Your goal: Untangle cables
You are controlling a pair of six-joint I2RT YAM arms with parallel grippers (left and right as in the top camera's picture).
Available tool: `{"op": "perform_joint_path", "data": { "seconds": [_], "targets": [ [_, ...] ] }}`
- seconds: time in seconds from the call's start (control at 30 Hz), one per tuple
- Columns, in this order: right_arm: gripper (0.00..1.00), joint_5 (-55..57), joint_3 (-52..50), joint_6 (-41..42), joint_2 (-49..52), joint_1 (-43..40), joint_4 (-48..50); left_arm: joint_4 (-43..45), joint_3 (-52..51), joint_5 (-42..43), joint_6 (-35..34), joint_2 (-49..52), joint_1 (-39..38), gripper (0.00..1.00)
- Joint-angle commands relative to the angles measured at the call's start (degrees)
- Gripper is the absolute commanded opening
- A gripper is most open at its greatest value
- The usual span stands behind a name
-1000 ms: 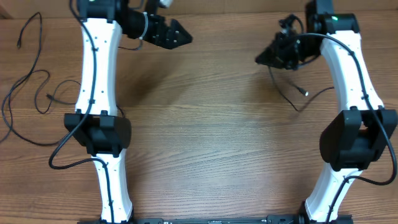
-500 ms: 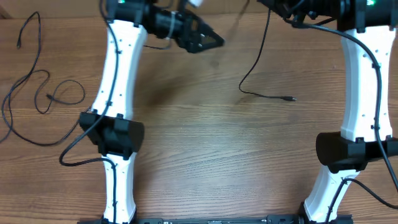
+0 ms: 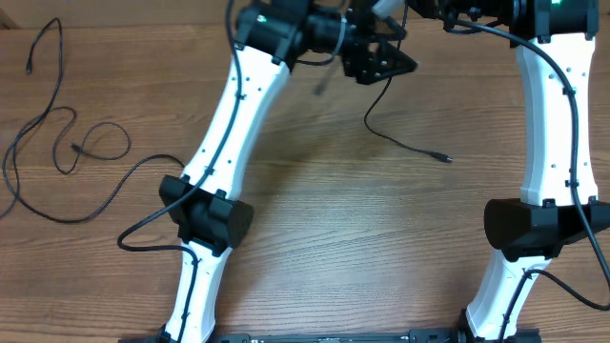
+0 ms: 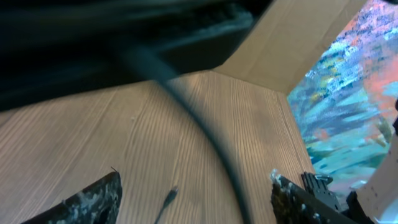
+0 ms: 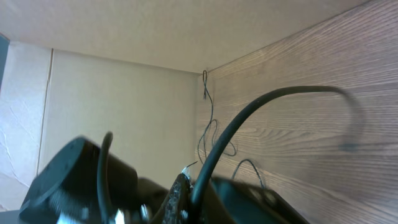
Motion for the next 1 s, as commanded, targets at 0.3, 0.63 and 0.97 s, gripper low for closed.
{"op": "perform_joint_path", "data": {
  "seconds": [0.3, 0.63, 0.97],
  "targets": [
    [0.13, 7.91, 0.13, -2.56, -0.39, -3.52, -0.20, 2.82, 0.48, -5.38, -10.99, -0.24, 1.33, 0.04],
    [0.83, 40.33, 0.13, -11.15, -0.37, -3.61, -19.19, -0.02, 0.57, -33.90, -20.24, -18.82, 17.77, 0.04],
    [0.81, 40.04, 0.13, -11.41, -0.39, -3.52, -22.40, -7.80, 0.55, -42.47, -25.53, -23.43, 46.66, 0.04]
  ]
}}
